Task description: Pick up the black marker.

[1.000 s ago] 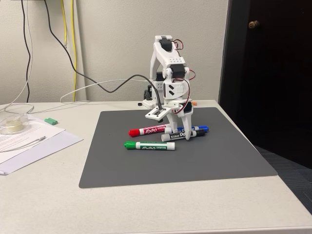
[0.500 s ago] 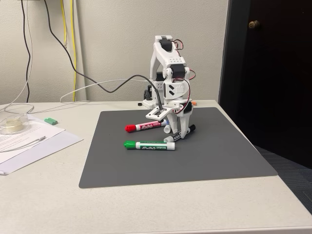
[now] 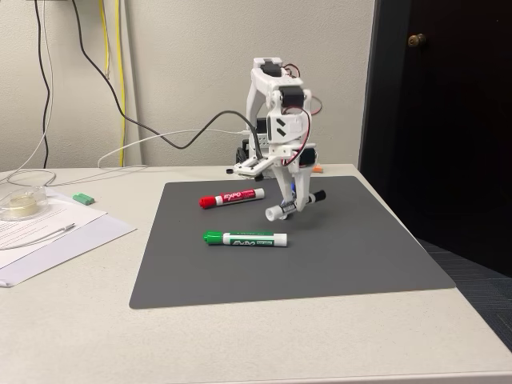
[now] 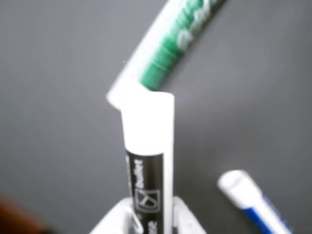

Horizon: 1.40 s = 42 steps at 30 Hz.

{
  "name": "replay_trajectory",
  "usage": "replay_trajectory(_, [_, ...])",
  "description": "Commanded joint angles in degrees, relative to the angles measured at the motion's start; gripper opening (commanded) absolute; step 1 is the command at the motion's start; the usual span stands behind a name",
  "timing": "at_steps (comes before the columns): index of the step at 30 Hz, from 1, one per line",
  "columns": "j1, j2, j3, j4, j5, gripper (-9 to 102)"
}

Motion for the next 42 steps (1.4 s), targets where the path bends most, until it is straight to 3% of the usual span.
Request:
replay_trajectory(1, [0.09,-0.62,-17.93,7.47,3.52,0])
replay_trajectory(7, [0.53,-6.59,-38.23,16.87,6.24,0])
replay_trajectory(18, [1.49,-5.36,-38.23,19.25,4.83,0])
replay_trajectory(22, [1.67,-4.04,-38.23,24.26,3.69,0])
replay_trajectory(30, [2.46,7.21,-29.79,25.58,5.01,0])
replay_trajectory(33, [2.64,16.79,-17.05,20.13,6.06,0])
replay_trajectory(37, [2.64,38.58,15.21,0.09,9.23,0])
replay_trajectory(42, [4.22,53.09,35.42,-10.55,9.4,0])
